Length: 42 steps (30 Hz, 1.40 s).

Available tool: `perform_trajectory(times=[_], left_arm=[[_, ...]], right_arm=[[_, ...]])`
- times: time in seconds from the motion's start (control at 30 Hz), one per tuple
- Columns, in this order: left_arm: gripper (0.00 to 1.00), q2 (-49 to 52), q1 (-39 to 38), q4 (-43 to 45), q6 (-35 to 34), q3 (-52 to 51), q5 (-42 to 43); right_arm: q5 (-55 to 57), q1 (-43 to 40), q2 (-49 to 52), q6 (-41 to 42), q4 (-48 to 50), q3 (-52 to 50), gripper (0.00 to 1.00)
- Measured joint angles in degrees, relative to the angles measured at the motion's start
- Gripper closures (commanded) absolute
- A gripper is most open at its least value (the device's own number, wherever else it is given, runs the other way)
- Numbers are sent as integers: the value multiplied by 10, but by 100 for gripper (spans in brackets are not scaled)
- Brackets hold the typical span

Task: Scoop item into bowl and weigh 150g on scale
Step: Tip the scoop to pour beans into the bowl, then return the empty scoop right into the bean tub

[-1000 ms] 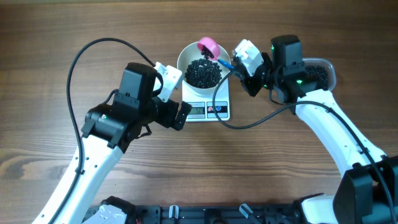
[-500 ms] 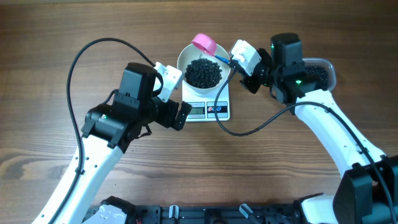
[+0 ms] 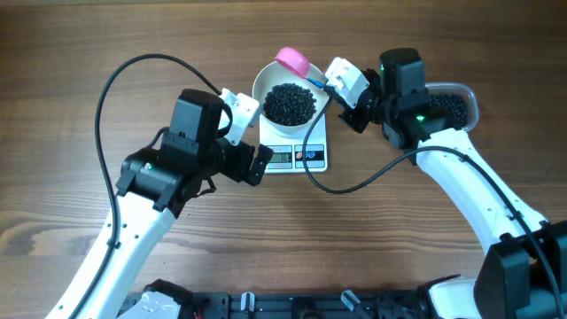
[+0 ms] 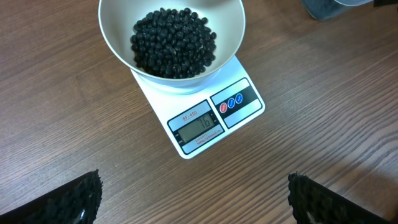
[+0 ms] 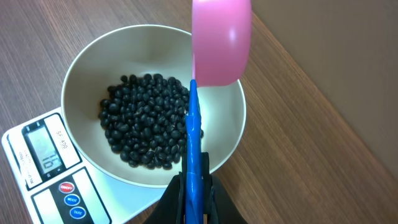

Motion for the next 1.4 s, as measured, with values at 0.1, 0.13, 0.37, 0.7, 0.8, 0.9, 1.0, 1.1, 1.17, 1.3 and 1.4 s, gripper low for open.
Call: perform_trajectory(times=[0.1,0.13,0.37,0.7,0.8,0.9,1.0,1.1,1.17,1.3,1.4], left_arm=[[0,0,0,0,0,0,0],[0,0,0,0,0,0,0],[0,0,0,0,0,0,0],[0,0,0,0,0,0,0],[0,0,0,0,0,1,0],[0,0,0,-1,0,1,0],[0,0,0,0,0,1,0],[0,0,0,0,0,1,0],[0,0,0,0,0,1,0],[0,0,0,0,0,1,0],[0,0,0,0,0,1,0]], right_arm=[[-16,0,0,5,0,0,96],[-31,0,0,15,3,0,96],[-130,-2,0,284,95,0,96],[-72,-107,-104,481,38,0,96],[19,-162,-207,477,-78,2,96],[83,-193,-260,442,-202,4,96],[160,-215,-276,385,-298,4,96],[248,-219,-270,323,-347,3,96],[276,-219,-263,293,-362,3,96],[307,-219,-200,231,-362,3,96],[311,-219,-156,202,-363,3,96]])
